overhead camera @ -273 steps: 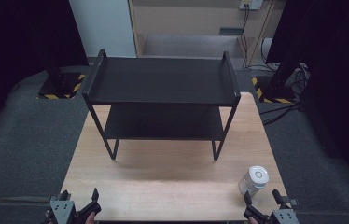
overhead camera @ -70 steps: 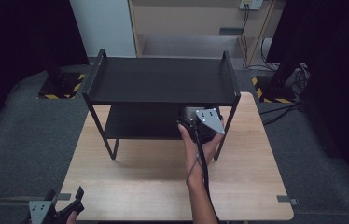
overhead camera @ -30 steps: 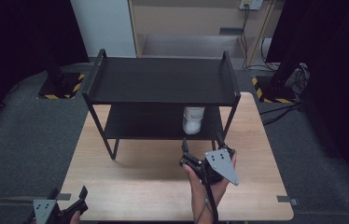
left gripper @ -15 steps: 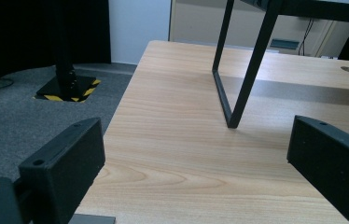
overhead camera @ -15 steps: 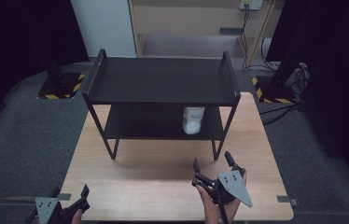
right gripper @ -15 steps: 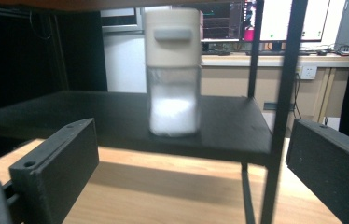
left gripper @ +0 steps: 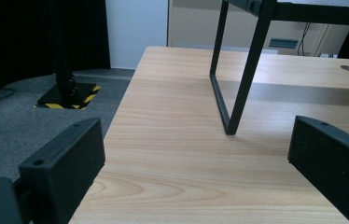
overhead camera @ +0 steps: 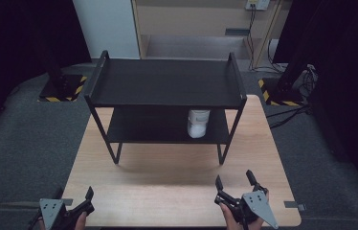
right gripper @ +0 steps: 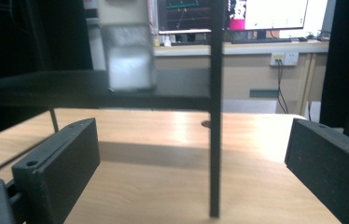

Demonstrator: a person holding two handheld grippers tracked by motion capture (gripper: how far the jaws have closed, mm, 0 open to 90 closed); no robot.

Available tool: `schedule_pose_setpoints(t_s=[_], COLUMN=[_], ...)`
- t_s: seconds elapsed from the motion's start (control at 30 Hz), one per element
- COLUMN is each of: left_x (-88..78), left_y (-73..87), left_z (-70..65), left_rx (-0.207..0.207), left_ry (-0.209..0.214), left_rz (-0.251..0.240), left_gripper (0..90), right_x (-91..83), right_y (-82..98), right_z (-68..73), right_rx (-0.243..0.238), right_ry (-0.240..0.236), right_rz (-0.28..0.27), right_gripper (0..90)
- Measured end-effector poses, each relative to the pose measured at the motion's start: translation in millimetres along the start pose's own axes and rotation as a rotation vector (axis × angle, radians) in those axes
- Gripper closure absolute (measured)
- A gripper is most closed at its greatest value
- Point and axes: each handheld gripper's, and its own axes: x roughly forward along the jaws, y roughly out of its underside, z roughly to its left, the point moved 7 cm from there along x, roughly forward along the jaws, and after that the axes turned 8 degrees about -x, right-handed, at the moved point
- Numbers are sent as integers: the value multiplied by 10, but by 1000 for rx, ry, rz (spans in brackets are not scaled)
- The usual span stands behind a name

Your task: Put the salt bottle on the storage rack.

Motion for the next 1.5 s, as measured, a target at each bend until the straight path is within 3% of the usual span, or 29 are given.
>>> schedule_pose_setpoints(t_s=[0.23,0.57,1.5], left_x=[2,13,15], left_y=[-20,-9,3], left_z=[6,-10,-59], left_rx=[5,13,21], left_ry=[-9,-16,-26], left_rz=[-6,-13,-13], left_gripper=[27,26,26], right_x=[-85,-152,-183], right_y=[121,264,382], right_z=[-166,-363,-460], right_rx=[3,11,20], right_ry=[33,22,39], right_rz=[33,27,33], right_gripper=[35,36,46])
